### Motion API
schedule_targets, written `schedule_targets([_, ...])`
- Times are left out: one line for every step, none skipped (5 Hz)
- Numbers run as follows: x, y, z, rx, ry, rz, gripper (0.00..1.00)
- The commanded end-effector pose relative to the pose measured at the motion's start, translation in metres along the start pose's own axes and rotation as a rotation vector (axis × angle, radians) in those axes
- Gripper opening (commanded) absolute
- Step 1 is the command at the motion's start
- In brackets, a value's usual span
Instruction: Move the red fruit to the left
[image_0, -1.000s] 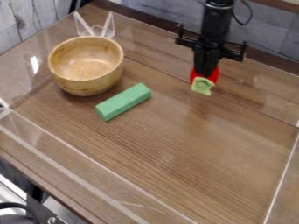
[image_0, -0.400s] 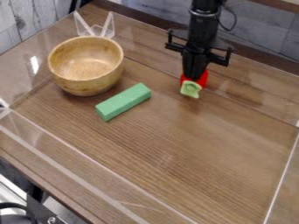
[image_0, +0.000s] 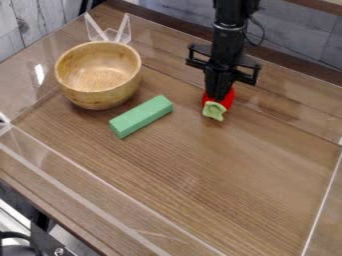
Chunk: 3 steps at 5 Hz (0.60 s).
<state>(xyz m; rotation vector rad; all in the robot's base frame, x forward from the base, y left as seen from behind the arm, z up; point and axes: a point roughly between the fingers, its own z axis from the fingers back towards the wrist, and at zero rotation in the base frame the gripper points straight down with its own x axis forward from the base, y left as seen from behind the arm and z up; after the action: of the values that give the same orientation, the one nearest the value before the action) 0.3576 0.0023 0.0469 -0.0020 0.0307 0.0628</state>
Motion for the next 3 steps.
schedule_targets([0.005, 0.007, 0.006, 0.0, -0.036, 0.014, 0.0])
schedule_targets([0.005, 0.008, 0.0, -0.003, -0.031, 0.016, 0.0])
schedule_targets([0.006, 0.008, -0.005, -0.004, -0.025, 0.019, 0.0])
